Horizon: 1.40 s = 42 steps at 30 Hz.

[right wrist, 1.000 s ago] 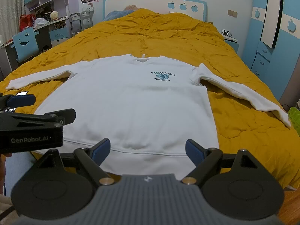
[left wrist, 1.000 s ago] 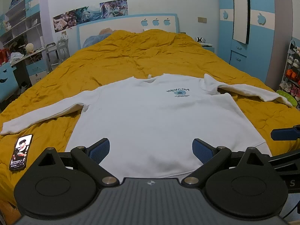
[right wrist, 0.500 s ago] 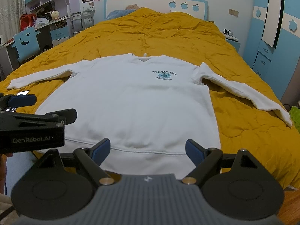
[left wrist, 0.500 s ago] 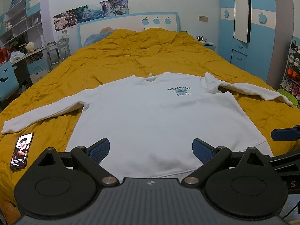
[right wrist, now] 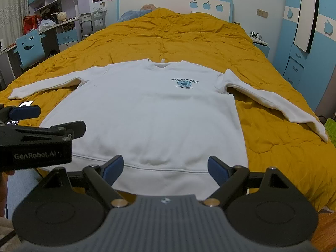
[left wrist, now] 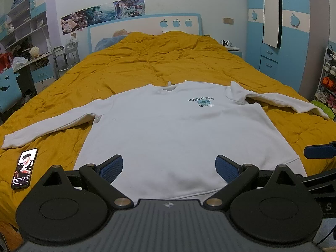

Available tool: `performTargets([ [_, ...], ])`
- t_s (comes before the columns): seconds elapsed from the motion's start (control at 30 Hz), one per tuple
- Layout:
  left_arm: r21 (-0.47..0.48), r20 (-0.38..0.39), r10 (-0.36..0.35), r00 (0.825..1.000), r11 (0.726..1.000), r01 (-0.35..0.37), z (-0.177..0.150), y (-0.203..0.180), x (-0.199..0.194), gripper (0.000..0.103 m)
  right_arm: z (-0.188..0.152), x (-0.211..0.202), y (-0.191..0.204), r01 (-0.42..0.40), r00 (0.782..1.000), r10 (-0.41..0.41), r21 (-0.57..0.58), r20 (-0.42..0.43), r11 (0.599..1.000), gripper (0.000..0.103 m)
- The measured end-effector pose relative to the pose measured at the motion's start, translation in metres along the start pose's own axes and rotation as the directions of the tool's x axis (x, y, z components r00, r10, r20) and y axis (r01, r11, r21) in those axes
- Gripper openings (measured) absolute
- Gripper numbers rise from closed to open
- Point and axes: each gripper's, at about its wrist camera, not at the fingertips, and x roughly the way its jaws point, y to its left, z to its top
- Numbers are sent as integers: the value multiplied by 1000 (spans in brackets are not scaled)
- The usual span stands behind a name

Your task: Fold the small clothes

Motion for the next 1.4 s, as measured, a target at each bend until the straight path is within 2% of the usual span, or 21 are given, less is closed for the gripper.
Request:
performTargets([
  [1.4, -14, -18, -1, 1000, 1000, 1, 1, 6, 2, 103, 2, 2, -4, -17, 1000, 17, -2, -19, 1000, 83],
])
